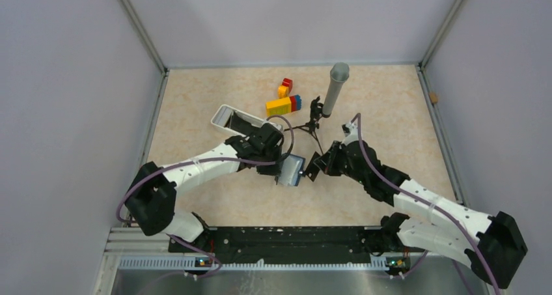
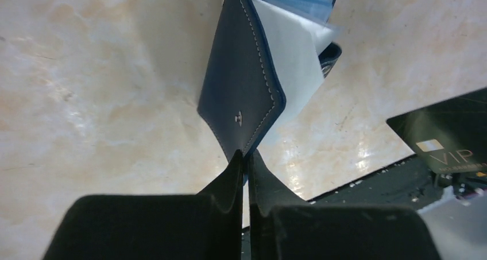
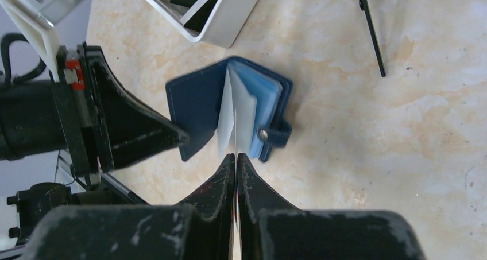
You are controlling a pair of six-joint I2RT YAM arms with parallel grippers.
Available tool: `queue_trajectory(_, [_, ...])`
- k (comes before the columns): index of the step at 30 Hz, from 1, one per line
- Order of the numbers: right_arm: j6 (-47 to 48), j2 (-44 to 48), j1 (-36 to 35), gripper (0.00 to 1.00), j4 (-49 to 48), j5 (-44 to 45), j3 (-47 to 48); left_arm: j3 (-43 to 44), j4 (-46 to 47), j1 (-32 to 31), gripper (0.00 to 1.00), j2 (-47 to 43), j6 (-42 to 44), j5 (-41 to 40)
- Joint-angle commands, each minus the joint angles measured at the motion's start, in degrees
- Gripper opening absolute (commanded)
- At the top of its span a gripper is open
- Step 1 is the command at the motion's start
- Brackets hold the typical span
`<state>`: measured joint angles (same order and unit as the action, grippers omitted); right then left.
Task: Put the credit cards into the card holder
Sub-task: Open the card holder at the center of the board.
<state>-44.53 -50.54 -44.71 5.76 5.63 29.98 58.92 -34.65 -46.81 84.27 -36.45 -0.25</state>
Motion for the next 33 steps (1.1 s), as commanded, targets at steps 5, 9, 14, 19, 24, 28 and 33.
queue_trajectory(5, [1.4, -11.1, -1.0, 0.0, 0.6, -0.3, 8.1, -8.1, 11.4, 2.2, 0.0, -4.5, -8.1, 9.3])
queue_trajectory(9, [1.6, -16.2, -2.3, 0.0, 2.9, -0.1, 12.1, -10.6, 13.2, 3.5, 0.0, -5.3, -8.6, 11.2])
queue_trajectory(14, [-0.3, -22.1, -3.6, 0.0, 4.5, 0.4, 15.5, -11.9, 14.3, 4.5, 0.0, -6.3, -8.4, 12.4])
queue_trajectory(19, [-1.1, -27.6, -4.1, 0.0, 5.5, 0.7, 18.3, -12.8, 14.9, 5.5, 0.0, -7.2, -8.1, 13.4])
queue_trajectory(24, [-1.5, -32.0, -4.1, 0.0, 5.6, 1.9, 19.6, -14.9, 16.9, 7.1, 0.0, -7.4, -8.0, 15.7])
queue_trajectory(28, [-1.2, -35.6, -3.8, 0.0, 7.1, 2.8, 21.1, -15.5, 17.4, 8.6, 0.0, -6.5, -6.8, 17.2])
queue_trajectory(33, [-0.7, -35.6, -0.8, 0.0, 8.5, 2.2, 19.6, -15.5, 15.3, 11.5, 0.0, -6.4, -3.7, 16.3])
